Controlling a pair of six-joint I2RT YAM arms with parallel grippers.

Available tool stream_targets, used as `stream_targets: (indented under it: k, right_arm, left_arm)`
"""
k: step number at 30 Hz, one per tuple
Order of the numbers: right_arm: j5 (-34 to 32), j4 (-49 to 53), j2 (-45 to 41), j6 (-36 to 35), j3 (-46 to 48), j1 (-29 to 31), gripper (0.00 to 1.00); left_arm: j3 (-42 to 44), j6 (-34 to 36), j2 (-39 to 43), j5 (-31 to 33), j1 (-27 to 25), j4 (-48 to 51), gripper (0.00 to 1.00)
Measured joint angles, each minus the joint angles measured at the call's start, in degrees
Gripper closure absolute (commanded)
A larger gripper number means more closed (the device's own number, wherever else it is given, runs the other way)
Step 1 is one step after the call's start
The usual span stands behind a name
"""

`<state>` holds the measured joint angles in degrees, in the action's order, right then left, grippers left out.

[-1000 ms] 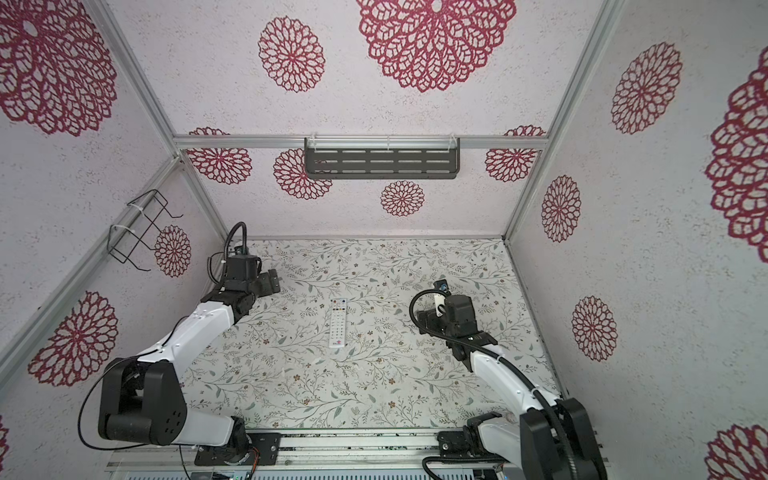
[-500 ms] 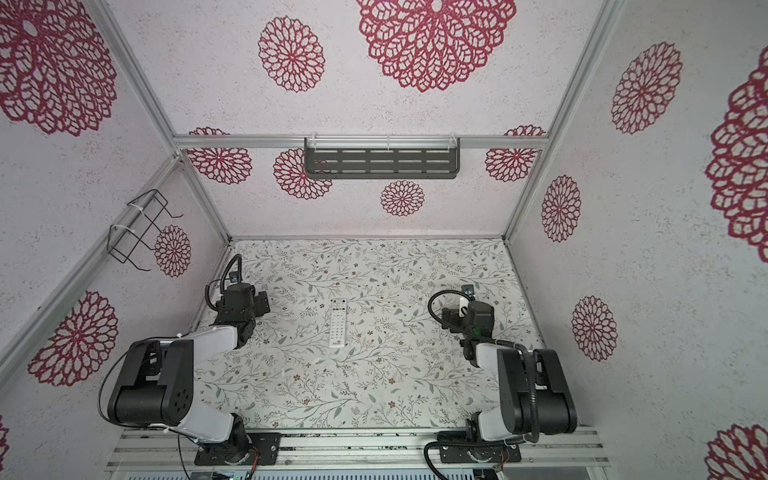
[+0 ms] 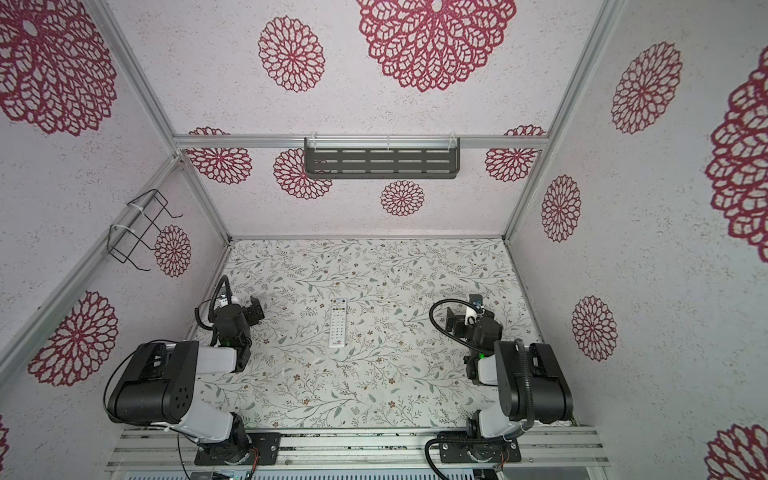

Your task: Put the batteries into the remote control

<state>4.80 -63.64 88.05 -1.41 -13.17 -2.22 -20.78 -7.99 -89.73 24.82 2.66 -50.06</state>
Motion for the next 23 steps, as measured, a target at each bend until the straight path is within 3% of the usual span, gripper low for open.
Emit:
stream_targets:
  k: [8, 23]
  right_arm:
    - [-4.7, -2.16, 0.24, 1.57, -0.11, 0.2, 0.01]
    - [-6.64, -2.12, 0.24, 1.57, -1.03, 1.2, 0.01]
  left_arm:
    - [-0.28, 0.46, -0.37, 1.97, -0.55, -6.16, 0.03]
    - [-0.28, 0.87, -0.37, 2.95, -0.79, -7.85, 0.03]
